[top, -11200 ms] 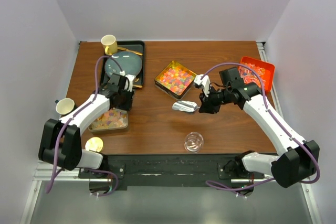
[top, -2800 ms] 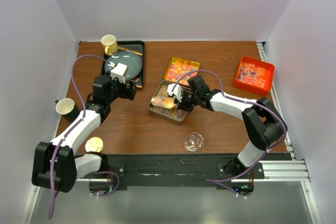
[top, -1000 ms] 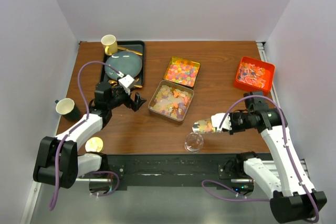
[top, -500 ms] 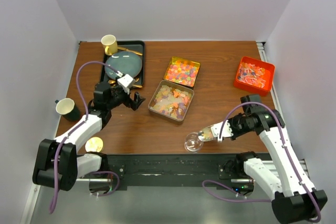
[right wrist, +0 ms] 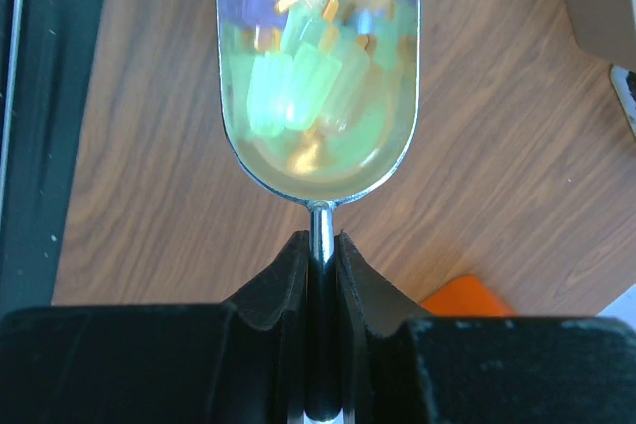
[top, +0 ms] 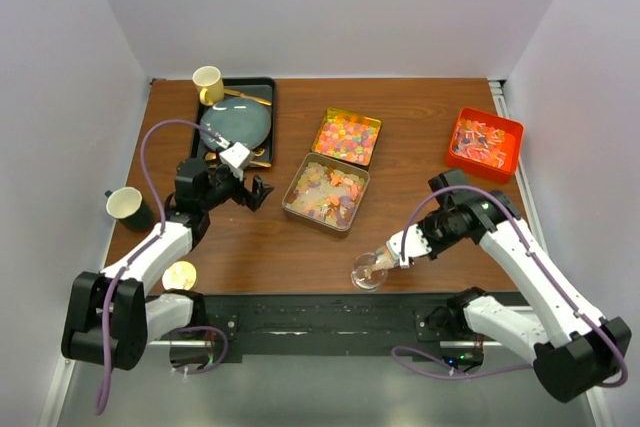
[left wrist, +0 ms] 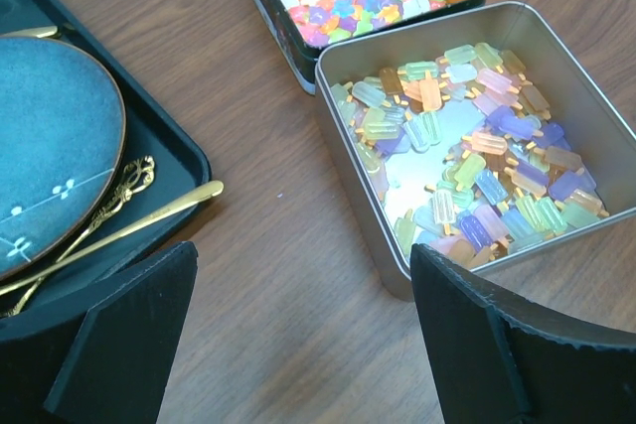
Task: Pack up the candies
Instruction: Place the fake candies in the packing bottle.
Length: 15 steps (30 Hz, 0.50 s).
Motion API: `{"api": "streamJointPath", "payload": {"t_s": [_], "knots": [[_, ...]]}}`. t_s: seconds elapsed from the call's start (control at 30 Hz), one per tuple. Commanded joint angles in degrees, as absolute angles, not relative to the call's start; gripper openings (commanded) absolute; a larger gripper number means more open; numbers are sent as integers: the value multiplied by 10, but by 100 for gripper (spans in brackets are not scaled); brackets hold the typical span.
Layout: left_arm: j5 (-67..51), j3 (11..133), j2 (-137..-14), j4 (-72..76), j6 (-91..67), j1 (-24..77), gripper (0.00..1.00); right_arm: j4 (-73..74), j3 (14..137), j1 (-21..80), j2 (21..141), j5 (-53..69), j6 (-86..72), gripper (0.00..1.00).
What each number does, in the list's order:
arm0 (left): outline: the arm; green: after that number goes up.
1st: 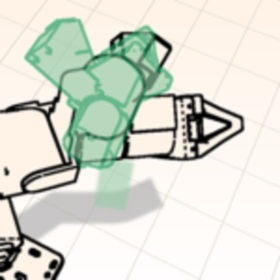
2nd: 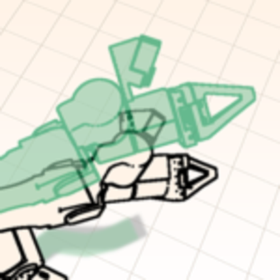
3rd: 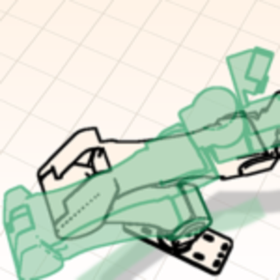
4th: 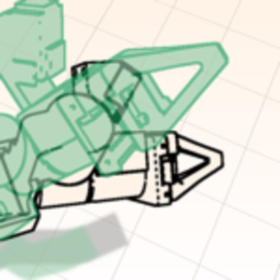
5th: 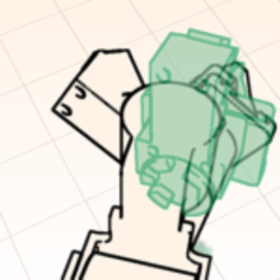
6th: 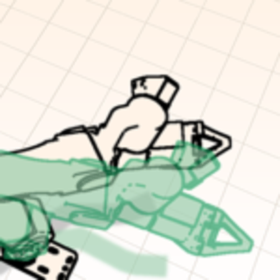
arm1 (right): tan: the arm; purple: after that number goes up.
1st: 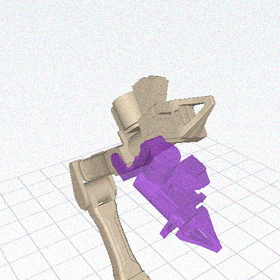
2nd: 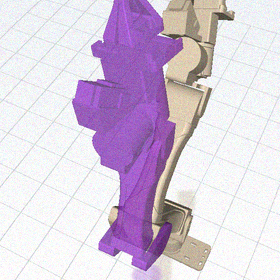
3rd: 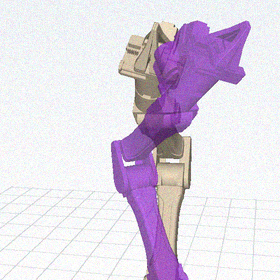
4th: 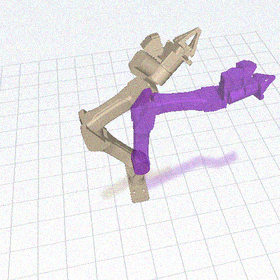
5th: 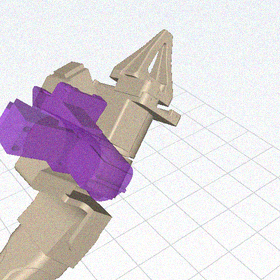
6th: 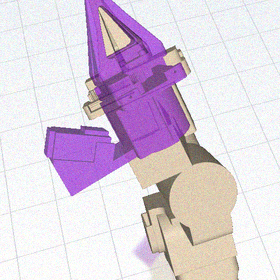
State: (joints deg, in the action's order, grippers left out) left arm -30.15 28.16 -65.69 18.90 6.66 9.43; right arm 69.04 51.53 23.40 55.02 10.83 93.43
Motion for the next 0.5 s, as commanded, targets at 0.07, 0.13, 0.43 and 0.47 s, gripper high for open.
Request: {"api": "streamJointPath", "payload": {"t_s": [0.07,0.13,0.43,0.47], "knots": [[-297,259,-642,236,69,90,94,705,589,265,585,52,915,0],[-299,256,-641,243,69,90,94,714,594,285,591,38,914,0],[-305,248,-639,258,65,90,94,724,599,343,599,1,898,0],[-313,250,-641,258,64,90,94,726,601,345,600,-9,898,0]]}}
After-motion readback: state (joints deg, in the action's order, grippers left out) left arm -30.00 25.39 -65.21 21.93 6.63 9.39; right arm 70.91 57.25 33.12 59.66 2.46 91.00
